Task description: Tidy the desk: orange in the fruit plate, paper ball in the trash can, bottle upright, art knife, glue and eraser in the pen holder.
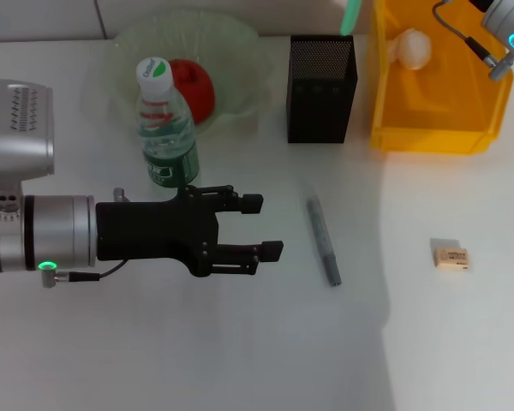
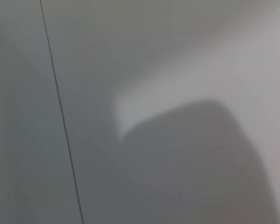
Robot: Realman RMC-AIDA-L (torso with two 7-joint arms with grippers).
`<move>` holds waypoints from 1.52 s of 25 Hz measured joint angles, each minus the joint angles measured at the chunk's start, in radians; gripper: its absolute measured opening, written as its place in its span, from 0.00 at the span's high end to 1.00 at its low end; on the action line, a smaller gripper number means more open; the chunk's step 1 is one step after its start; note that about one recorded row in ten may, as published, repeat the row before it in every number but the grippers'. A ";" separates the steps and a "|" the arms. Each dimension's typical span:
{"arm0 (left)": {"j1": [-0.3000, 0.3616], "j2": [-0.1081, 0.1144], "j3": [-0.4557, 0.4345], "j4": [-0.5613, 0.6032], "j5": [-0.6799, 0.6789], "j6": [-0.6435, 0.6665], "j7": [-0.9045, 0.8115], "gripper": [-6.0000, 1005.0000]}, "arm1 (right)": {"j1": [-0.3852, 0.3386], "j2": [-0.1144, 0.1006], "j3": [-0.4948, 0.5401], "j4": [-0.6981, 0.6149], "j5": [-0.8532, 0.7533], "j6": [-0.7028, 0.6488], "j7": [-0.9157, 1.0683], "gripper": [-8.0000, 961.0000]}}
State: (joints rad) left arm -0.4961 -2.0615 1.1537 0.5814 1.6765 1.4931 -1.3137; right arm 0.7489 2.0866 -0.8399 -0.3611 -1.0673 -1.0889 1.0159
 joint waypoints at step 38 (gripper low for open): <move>-0.003 0.011 0.000 0.005 0.030 0.004 -0.021 0.23 | -0.027 -0.083 0.019 -1.145 -1.403 -0.950 1.424 0.27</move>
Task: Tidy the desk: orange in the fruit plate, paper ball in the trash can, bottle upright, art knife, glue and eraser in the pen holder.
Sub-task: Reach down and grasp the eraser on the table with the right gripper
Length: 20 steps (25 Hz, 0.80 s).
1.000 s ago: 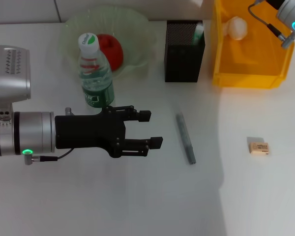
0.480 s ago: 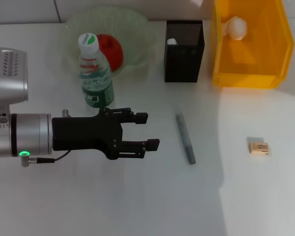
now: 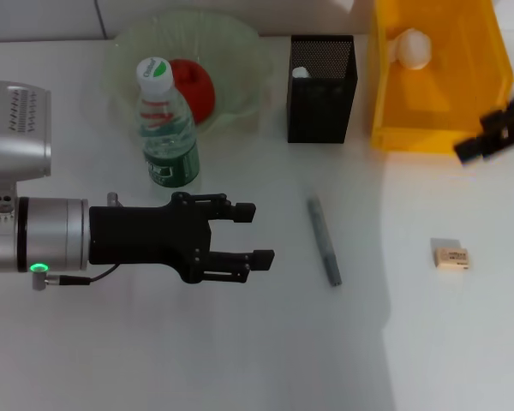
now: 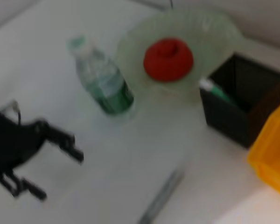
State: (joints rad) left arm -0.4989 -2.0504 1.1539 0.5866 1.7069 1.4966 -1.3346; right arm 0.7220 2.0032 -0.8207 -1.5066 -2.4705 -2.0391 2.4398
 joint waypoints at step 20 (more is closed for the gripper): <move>0.023 0.003 0.003 0.013 0.022 0.013 -0.010 0.23 | -0.139 0.081 -0.526 0.215 -0.266 0.379 -0.172 0.27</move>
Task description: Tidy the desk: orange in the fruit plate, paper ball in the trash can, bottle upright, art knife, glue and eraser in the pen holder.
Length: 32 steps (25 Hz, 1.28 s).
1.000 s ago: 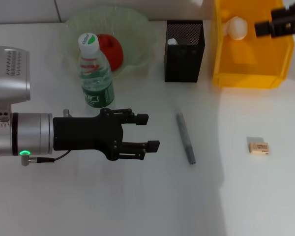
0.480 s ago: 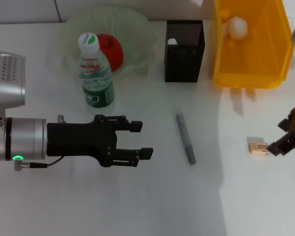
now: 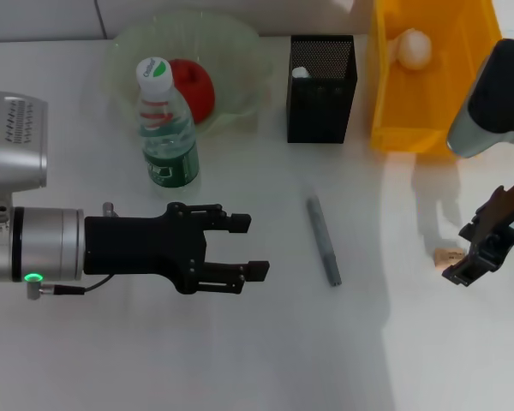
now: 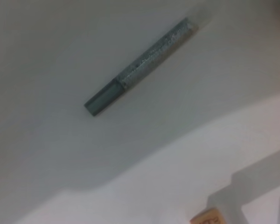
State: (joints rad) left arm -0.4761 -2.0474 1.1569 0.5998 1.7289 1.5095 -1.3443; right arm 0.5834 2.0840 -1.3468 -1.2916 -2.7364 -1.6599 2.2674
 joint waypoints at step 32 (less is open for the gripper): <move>0.007 -0.009 -0.010 0.008 0.000 0.001 0.004 0.23 | -0.026 -0.007 0.415 -0.195 0.476 0.198 -0.074 0.70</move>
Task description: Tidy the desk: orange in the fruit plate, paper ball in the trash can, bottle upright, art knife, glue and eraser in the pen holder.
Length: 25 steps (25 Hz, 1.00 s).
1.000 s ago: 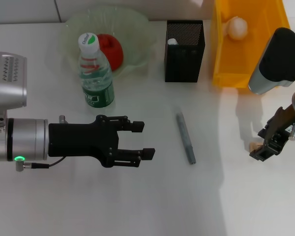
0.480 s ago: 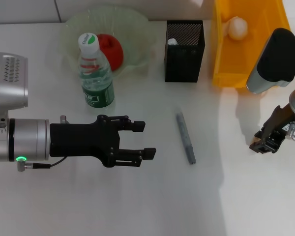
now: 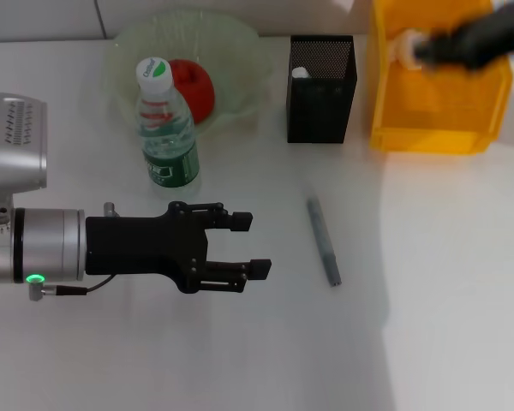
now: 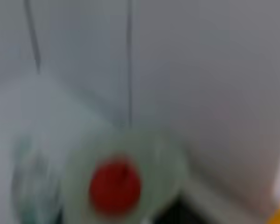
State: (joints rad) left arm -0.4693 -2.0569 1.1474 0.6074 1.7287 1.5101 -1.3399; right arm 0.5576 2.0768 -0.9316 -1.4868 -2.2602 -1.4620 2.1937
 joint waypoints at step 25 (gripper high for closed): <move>-0.007 -0.005 0.000 0.003 -0.004 0.033 -0.006 0.23 | 0.272 -0.112 0.097 0.896 0.417 0.347 -0.342 0.60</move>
State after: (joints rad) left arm -0.4767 -2.0617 1.1473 0.6107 1.7251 1.5429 -1.3459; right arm 0.8295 1.9651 -0.8347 -0.5910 -1.8429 -1.1146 1.8517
